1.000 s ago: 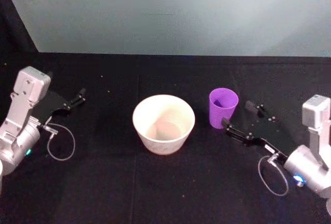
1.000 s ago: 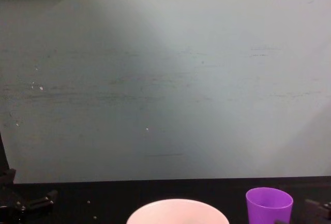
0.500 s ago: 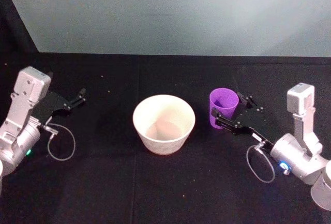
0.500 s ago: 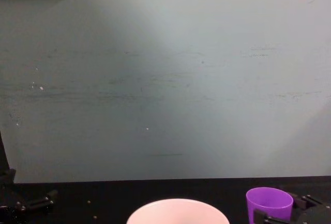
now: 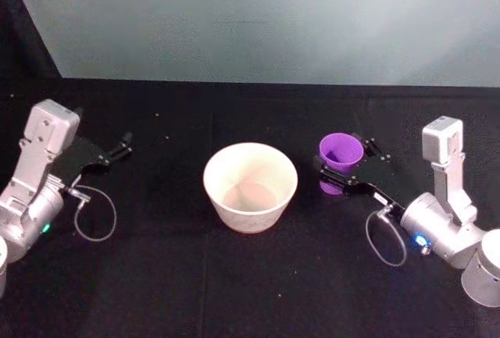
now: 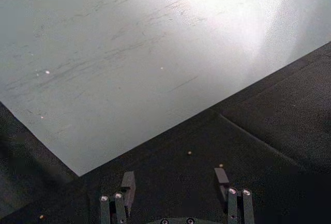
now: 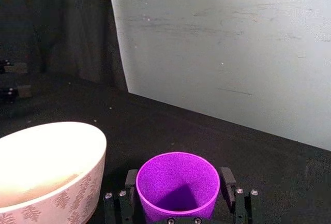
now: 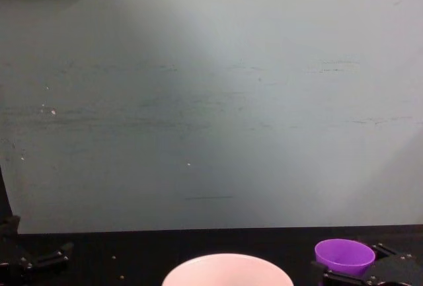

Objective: Pick up the cup and pour the mung beans from the cup into the bowl.

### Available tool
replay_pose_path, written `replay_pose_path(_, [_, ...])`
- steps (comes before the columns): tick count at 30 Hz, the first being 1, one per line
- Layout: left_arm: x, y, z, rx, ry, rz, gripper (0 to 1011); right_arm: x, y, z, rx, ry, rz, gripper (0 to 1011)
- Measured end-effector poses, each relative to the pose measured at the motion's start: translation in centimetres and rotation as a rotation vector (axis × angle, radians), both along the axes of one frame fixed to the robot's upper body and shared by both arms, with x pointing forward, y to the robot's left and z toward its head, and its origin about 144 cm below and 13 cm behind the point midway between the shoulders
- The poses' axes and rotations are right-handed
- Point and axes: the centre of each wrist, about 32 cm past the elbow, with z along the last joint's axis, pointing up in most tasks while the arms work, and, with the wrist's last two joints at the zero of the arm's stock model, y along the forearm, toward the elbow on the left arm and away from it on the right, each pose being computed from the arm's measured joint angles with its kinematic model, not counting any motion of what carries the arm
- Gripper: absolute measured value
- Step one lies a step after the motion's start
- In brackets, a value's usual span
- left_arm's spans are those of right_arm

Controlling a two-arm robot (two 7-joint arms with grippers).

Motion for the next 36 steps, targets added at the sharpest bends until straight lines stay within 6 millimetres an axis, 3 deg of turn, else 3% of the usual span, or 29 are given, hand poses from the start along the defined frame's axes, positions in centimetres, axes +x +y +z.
replay_pose_path(9, [0.0, 0.0, 0.0, 0.000, 0.000, 0.000, 1000, 0.0, -0.1, 0.0, 0.000, 0.000, 0.000, 1000])
replay_pose_path(17, [0.0, 0.0, 0.0, 0.000, 0.000, 0.000, 1000, -0.1, 0.0, 0.0, 0.001, -0.001, 0.000, 825])
replay_pose_path(28, [0.0, 0.0, 0.0, 0.000, 0.000, 0.000, 1000, -0.2, 0.0, 0.1, -0.001, -0.008, 0.004, 755])
replay_pose_path(31, [0.0, 0.0, 0.0, 0.000, 0.000, 0.000, 1000, -0.5, 0.1, 0.9, -0.013, -0.027, 0.008, 743])
replay_pose_path(36, [0.0, 0.0, 0.0, 0.000, 0.000, 0.000, 1000, -1.0, -0.2, 3.9, -0.026, -0.059, -0.006, 735])
